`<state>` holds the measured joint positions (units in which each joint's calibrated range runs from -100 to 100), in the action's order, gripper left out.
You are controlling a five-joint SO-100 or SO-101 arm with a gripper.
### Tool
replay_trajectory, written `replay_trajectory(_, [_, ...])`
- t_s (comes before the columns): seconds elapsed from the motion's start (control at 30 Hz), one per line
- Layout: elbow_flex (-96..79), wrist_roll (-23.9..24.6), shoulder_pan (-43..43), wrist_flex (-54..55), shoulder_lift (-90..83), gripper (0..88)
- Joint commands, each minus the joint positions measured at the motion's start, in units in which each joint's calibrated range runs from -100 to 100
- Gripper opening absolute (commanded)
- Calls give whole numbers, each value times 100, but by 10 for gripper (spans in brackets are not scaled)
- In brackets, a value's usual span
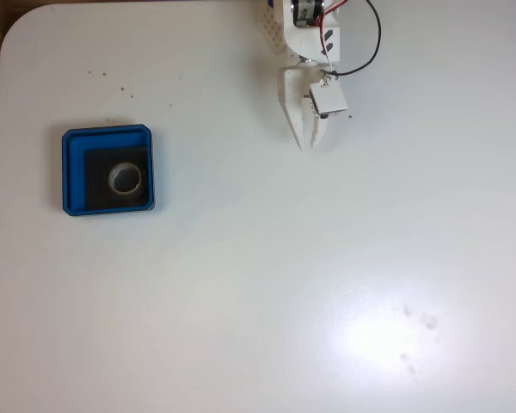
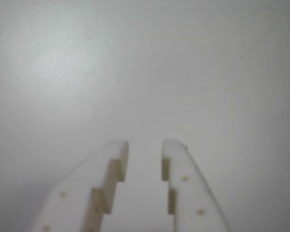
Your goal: Pick the black tape roll and drop it in the blue box
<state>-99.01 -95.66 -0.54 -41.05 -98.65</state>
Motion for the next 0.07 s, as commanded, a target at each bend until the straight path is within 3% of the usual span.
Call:
replay_trajectory(0.0, [-81, -5, -38, 120, -27, 7])
replay_trajectory(0.03, [-81, -14, -38, 120, -27, 7])
